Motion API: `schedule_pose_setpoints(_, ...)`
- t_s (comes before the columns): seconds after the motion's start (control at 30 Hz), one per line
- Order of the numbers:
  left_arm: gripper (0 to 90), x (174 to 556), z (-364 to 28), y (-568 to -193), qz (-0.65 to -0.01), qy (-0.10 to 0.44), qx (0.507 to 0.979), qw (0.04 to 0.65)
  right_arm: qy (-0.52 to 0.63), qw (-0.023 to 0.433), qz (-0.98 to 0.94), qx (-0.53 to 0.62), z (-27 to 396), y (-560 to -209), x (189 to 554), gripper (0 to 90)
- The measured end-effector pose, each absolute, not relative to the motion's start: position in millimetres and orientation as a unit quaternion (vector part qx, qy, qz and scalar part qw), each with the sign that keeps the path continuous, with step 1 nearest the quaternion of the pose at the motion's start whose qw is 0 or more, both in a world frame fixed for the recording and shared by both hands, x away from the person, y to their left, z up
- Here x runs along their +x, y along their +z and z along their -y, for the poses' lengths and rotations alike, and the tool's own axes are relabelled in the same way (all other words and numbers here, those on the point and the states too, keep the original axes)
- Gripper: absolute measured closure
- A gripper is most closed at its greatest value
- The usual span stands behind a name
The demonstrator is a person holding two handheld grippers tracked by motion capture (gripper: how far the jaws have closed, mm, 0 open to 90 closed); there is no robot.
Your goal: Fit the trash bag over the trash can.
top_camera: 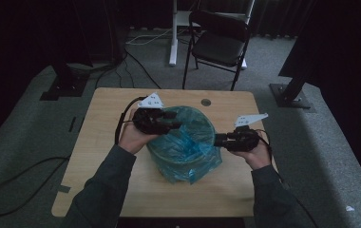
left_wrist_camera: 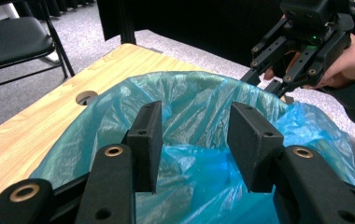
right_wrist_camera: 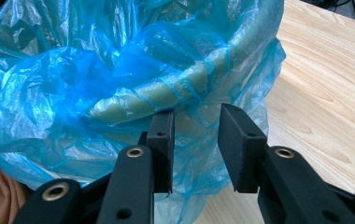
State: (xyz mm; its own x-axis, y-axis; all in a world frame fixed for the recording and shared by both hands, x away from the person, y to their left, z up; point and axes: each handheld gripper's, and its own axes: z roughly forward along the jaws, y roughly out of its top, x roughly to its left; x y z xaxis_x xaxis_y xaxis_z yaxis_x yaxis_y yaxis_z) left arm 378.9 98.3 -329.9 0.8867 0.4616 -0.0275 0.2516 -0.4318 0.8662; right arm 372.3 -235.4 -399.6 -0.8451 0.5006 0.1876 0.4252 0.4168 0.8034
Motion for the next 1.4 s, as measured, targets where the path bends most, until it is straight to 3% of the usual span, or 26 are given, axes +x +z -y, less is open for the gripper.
schedule_pose_setpoints(1.4, 53.0, 410, -59, -344, -0.206, 0.102, 0.875, 0.425, 0.464, 0.035, -0.843, 0.271, 236, -403, 372, 64.8)
